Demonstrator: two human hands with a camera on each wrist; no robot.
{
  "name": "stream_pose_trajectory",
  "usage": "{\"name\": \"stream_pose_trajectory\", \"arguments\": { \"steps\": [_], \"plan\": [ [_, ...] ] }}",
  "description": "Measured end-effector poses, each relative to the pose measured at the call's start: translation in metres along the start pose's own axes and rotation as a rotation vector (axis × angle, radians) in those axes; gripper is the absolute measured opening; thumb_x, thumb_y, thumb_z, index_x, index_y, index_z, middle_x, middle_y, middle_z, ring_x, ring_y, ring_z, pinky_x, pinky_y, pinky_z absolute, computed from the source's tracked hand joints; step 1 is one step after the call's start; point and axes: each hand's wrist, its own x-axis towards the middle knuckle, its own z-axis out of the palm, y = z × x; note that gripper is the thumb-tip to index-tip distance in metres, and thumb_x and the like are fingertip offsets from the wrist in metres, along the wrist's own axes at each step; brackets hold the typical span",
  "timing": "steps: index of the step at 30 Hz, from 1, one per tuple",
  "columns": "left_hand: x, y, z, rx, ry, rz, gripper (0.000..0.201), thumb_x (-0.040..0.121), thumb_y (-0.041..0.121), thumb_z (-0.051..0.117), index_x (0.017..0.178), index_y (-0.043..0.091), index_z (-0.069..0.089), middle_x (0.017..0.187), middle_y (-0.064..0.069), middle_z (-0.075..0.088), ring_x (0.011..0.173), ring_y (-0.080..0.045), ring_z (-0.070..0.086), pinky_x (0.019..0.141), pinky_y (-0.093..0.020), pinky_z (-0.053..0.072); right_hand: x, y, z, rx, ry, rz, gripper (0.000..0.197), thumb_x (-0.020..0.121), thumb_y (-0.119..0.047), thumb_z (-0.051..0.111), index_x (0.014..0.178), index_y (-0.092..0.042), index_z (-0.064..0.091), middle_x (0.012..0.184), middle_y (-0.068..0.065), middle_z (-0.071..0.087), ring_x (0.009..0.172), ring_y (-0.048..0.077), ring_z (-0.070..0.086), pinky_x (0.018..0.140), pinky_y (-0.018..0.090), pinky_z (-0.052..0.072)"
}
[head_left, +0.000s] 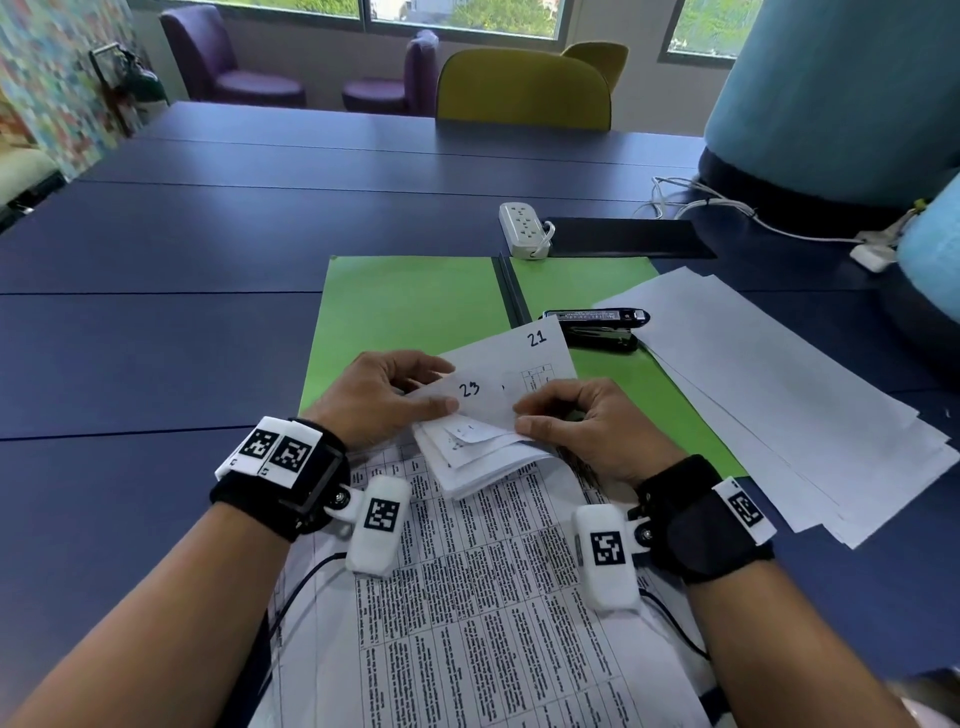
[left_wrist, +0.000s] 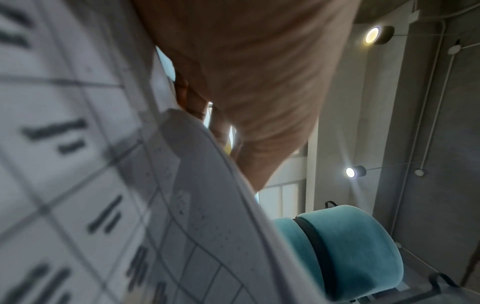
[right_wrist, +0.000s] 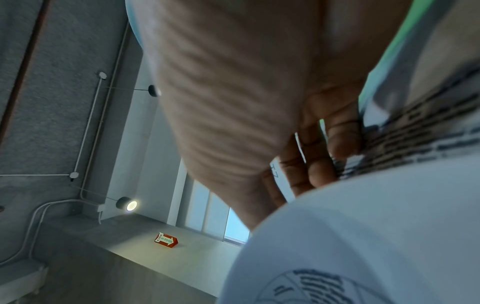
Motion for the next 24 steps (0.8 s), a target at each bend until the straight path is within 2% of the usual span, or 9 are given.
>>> {"name": "stream_pose_trajectory", "arguments": {
  "steps": [2, 5, 9, 11, 14, 18, 21, 23, 24],
  "plan": [
    [0.000, 0.000, 0.000, -0.022, 0.019, -0.027, 0.023, 0.075, 0.022, 0.087, 0.092, 0.035, 0.078, 0.087, 0.006, 0.077, 0.077, -0.010, 0.069, 0.079, -0.028, 0.056, 0.000, 0.002, 0.000, 0.024, -0.006, 0.024, 0.027, 0.076, -0.014, 0.082, 0.102, -0.012, 0.075, 0.086, 0.003, 0.066, 0.079, 0.013, 0.060, 0.081, 0.030, 0.056],
    [-0.001, 0.000, 0.001, -0.041, 0.015, -0.032, 0.022, 0.075, 0.023, 0.087, 0.091, 0.036, 0.080, 0.089, 0.001, 0.079, 0.077, -0.014, 0.072, 0.082, -0.032, 0.058, 0.000, 0.001, 0.000, -0.001, -0.010, 0.041, 0.029, 0.077, -0.014, 0.081, 0.105, -0.012, 0.075, 0.089, 0.003, 0.071, 0.081, 0.011, 0.064, 0.081, 0.023, 0.057],
    [-0.002, 0.004, 0.002, -0.091, -0.003, 0.004, 0.028, 0.079, 0.013, 0.083, 0.098, 0.033, 0.077, 0.082, 0.006, 0.079, 0.070, -0.006, 0.071, 0.069, -0.018, 0.055, -0.001, -0.002, -0.001, -0.115, -0.022, -0.002, 0.013, 0.081, -0.020, 0.080, 0.094, -0.018, 0.079, 0.091, -0.003, 0.075, 0.084, 0.009, 0.069, 0.079, 0.023, 0.055],
    [-0.004, 0.007, 0.004, -0.110, -0.010, 0.021, 0.026, 0.081, 0.010, 0.081, 0.098, 0.029, 0.076, 0.078, 0.007, 0.078, 0.066, -0.002, 0.070, 0.063, -0.011, 0.052, -0.001, -0.003, -0.001, -0.178, -0.038, -0.022, 0.008, 0.083, -0.023, 0.078, 0.089, -0.020, 0.081, 0.092, 0.002, 0.072, 0.086, 0.018, 0.068, 0.079, 0.030, 0.055],
    [-0.007, 0.010, 0.005, -0.139, -0.003, 0.034, 0.012, 0.078, 0.026, 0.078, 0.090, 0.028, 0.081, 0.086, 0.001, 0.080, 0.075, -0.006, 0.072, 0.069, -0.015, 0.054, -0.001, -0.004, 0.000, -0.221, -0.062, -0.041, 0.014, 0.083, -0.029, 0.076, 0.089, -0.017, 0.081, 0.097, 0.011, 0.070, 0.090, 0.026, 0.066, 0.083, 0.039, 0.054],
    [-0.004, 0.007, 0.003, -0.124, 0.025, 0.023, 0.037, 0.083, 0.052, 0.062, 0.083, 0.022, 0.084, 0.094, -0.008, 0.079, 0.087, -0.018, 0.068, 0.086, -0.030, 0.051, -0.003, -0.005, 0.001, -0.217, -0.082, -0.045, 0.014, 0.083, -0.032, 0.076, 0.083, -0.018, 0.081, 0.094, 0.006, 0.068, 0.082, 0.013, 0.064, 0.078, 0.032, 0.053],
    [-0.002, 0.005, 0.003, -0.097, 0.014, 0.024, 0.023, 0.085, 0.040, 0.071, 0.083, 0.021, 0.083, 0.092, -0.006, 0.080, 0.083, -0.016, 0.069, 0.078, -0.023, 0.054, -0.003, -0.005, 0.001, -0.225, -0.084, -0.045, 0.011, 0.082, -0.030, 0.077, 0.081, -0.020, 0.081, 0.094, 0.003, 0.069, 0.084, 0.014, 0.066, 0.079, 0.033, 0.054],
    [-0.001, 0.004, 0.003, -0.054, 0.002, 0.031, 0.006, 0.085, 0.029, 0.076, 0.086, 0.027, 0.081, 0.089, 0.001, 0.080, 0.081, -0.010, 0.070, 0.074, -0.016, 0.055, -0.003, -0.006, 0.001, -0.212, -0.081, -0.044, 0.008, 0.080, -0.026, 0.080, 0.083, -0.019, 0.081, 0.095, 0.005, 0.069, 0.087, 0.022, 0.066, 0.080, 0.037, 0.054],
    [0.000, 0.002, 0.002, -0.048, 0.002, 0.031, 0.005, 0.084, 0.029, 0.077, 0.088, 0.029, 0.080, 0.090, 0.003, 0.080, 0.081, -0.008, 0.071, 0.074, -0.015, 0.055, -0.004, -0.006, 0.001, -0.205, -0.080, -0.044, 0.009, 0.079, -0.025, 0.080, 0.085, -0.018, 0.081, 0.096, 0.006, 0.069, 0.090, 0.025, 0.066, 0.081, 0.039, 0.054]
  ]
}}
